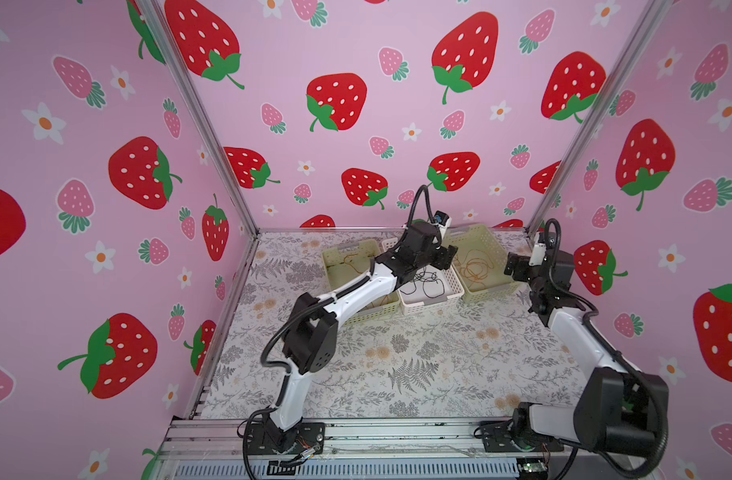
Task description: Untangle the cables
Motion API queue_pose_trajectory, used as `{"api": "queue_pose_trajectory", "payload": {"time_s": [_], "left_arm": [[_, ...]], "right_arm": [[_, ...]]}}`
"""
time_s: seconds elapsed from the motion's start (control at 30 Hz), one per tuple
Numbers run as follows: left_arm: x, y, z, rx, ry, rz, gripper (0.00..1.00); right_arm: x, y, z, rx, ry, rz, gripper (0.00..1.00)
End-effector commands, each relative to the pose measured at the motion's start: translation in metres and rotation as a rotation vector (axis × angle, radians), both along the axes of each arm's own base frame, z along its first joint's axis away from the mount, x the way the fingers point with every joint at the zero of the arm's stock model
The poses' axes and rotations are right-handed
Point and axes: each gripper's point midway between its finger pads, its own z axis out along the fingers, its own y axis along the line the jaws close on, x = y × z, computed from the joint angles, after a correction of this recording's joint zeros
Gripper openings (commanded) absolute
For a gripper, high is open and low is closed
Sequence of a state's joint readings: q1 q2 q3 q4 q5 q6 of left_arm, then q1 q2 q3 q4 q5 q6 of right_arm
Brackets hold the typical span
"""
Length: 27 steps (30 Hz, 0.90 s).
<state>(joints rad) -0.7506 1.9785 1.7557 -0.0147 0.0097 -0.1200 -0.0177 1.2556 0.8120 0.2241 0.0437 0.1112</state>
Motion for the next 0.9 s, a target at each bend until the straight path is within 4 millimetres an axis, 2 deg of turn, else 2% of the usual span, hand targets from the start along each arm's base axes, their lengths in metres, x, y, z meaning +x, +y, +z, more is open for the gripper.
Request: {"api": "queue_pose_trajectory", "payload": {"time_s": [0.0, 0.1, 0.13, 0.2, 0.33, 0.43, 0.5, 0.63, 0.73, 0.77, 0.83, 0.87], "left_arm": [[-0.022, 0.062, 0.039, -0.027, -0.078, 0.106, 0.74], [-0.054, 0.138, 0.033, 0.023, -0.066, 0.239, 0.76], [-0.064, 0.167, 0.024, 0.047, -0.06, 0.307, 0.81], [-0.085, 0.224, 0.006, 0.079, -0.05, 0.451, 0.99], [-0.126, 0.321, -0.047, 0.177, -0.014, 0.703, 0.99], [-0.142, 0.379, -0.081, 0.175, -0.026, 0.88, 0.99], [-0.146, 0.407, -0.098, 0.164, -0.035, 0.976, 0.99], [-0.129, 0.43, -0.133, 0.185, -0.032, 1.011, 0.99], [-0.106, 0.442, -0.157, 0.156, -0.009, 1.03, 0.99], [-0.098, 0.447, -0.158, 0.153, -0.029, 1.058, 0.99], [-0.082, 0.441, -0.16, 0.196, -0.035, 0.999, 1.0], [-0.075, 0.438, -0.157, 0.193, -0.067, 0.976, 1.0]], "right_arm": [[-0.024, 0.007, 0.015, -0.053, -0.126, 0.023, 0.99], [-0.05, 0.003, -0.002, -0.059, -0.172, -0.005, 0.99], [-0.057, 0.004, -0.011, -0.07, -0.161, 0.0, 0.99], [-0.069, 0.008, -0.031, -0.058, -0.134, 0.012, 0.99], [-0.091, 0.003, -0.078, -0.002, -0.087, -0.045, 0.99], [-0.097, 0.002, -0.113, -0.03, -0.051, -0.045, 0.99], [-0.085, 0.005, -0.12, -0.057, 0.001, -0.028, 0.99], [-0.063, 0.012, -0.102, -0.089, -0.117, 0.01, 0.99], [-0.048, 0.022, -0.097, -0.099, -0.168, 0.065, 0.99], [-0.042, 0.024, -0.099, -0.085, -0.158, 0.072, 0.99], [-0.031, 0.026, -0.101, -0.061, -0.148, 0.075, 0.99], [-0.035, 0.032, -0.102, -0.055, -0.186, 0.11, 0.99]]}}
